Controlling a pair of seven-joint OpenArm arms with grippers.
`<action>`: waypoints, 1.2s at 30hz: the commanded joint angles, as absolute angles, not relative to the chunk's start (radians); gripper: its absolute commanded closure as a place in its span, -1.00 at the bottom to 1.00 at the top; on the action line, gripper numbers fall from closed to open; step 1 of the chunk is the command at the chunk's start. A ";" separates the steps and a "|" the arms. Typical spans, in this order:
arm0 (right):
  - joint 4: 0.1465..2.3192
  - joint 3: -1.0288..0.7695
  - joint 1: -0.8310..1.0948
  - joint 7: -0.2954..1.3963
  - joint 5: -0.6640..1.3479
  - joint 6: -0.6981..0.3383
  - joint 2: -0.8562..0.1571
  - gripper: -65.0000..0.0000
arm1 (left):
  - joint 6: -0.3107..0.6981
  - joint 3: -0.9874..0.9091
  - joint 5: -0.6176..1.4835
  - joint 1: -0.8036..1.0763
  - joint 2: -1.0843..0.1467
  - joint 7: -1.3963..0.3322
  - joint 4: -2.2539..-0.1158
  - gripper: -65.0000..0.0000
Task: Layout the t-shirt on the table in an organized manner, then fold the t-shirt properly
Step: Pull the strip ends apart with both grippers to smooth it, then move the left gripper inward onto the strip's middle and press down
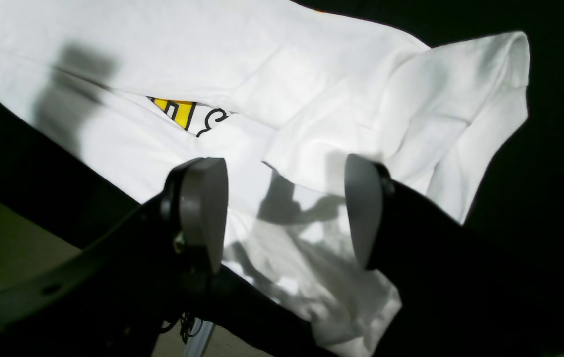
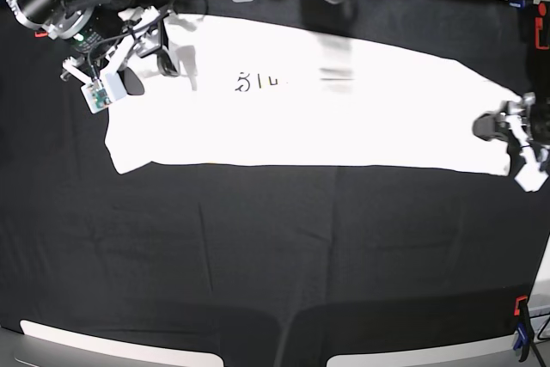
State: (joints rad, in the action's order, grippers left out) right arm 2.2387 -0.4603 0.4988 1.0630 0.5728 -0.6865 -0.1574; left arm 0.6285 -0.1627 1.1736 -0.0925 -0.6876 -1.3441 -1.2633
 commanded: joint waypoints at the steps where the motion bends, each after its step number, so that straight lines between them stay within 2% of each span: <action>1: 2.259 -0.464 0.498 1.036 0.587 -0.698 -0.163 -0.11 | 0.628 -0.170 1.203 -0.093 -0.695 -1.349 -1.318 1.00; 6: 2.259 -0.464 0.499 1.036 0.587 -0.698 -0.163 -0.11 | 0.575 -0.169 1.205 -0.018 -0.586 -1.364 -1.530 1.00; 9: 2.259 -0.464 0.499 1.036 0.587 -0.698 -0.163 -0.11 | 0.576 -0.169 1.194 0.009 -0.490 -1.353 -1.623 1.00; 17: 2.259 -0.464 0.498 1.036 0.587 -0.698 -0.163 -0.11 | 0.576 -0.169 0.986 0.017 -0.286 -1.316 -1.665 1.00; 36: 2.259 -0.464 0.496 1.037 0.586 -0.698 -0.163 -0.11 | 0.576 -0.169 1.023 0.017 -0.258 -1.317 -1.665 1.00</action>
State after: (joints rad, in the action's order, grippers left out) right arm 2.2391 -0.4603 0.4980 1.0580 0.5728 -0.6891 -0.1577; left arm 0.5758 -0.1646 0.9936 0.0303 -0.2497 -1.3319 -1.6493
